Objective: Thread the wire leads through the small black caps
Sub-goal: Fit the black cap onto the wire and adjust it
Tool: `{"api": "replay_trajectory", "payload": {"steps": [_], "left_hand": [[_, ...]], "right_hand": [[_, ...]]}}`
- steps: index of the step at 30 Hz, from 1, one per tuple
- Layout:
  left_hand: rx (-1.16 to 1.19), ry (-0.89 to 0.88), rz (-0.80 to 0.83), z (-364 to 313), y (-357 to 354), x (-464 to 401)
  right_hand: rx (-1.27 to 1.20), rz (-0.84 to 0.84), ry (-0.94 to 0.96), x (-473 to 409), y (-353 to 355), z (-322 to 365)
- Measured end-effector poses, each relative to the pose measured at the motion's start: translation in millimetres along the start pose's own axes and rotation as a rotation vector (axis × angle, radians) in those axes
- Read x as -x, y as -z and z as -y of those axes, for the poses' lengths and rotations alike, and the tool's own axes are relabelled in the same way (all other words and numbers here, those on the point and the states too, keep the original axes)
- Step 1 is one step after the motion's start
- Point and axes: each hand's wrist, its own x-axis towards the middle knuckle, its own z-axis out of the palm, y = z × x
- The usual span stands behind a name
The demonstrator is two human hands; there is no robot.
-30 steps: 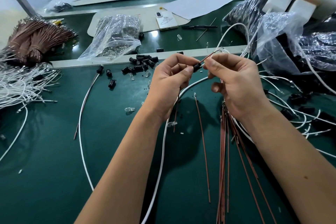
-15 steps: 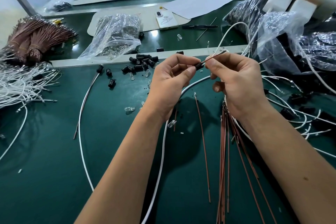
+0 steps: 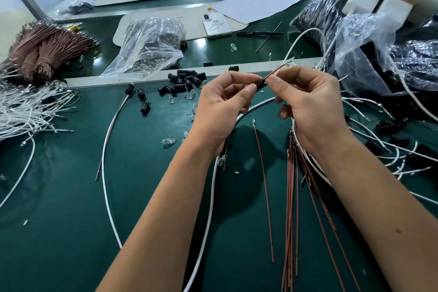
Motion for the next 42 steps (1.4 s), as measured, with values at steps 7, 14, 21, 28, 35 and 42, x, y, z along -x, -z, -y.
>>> {"api": "replay_trajectory", "payload": {"steps": [7,14,21,28,35,42], "left_hand": [[-0.058,-0.081,-0.024,-1,1,0],[-0.002,-0.017,-0.009,0,0,-1],[0.041,0.037,0.053,-3,0,3],[0.146,0.207,0.184,-11,3,5],[0.241,0.331,0.197,-18,2,6],[0.26,0.375,0.157,-18,2,6]], "right_hand": [[0.009,0.054,-0.025,0,0,2],[-0.135,0.079,0.007,2,-2,3],[-0.142,0.1,-0.075,0,1,6],[-0.221,0.206,-0.227,0,2,8],[-0.276,0.301,-0.312,-2,6,7],[-0.338,0.275,-0.343,-4,7,6]]}}
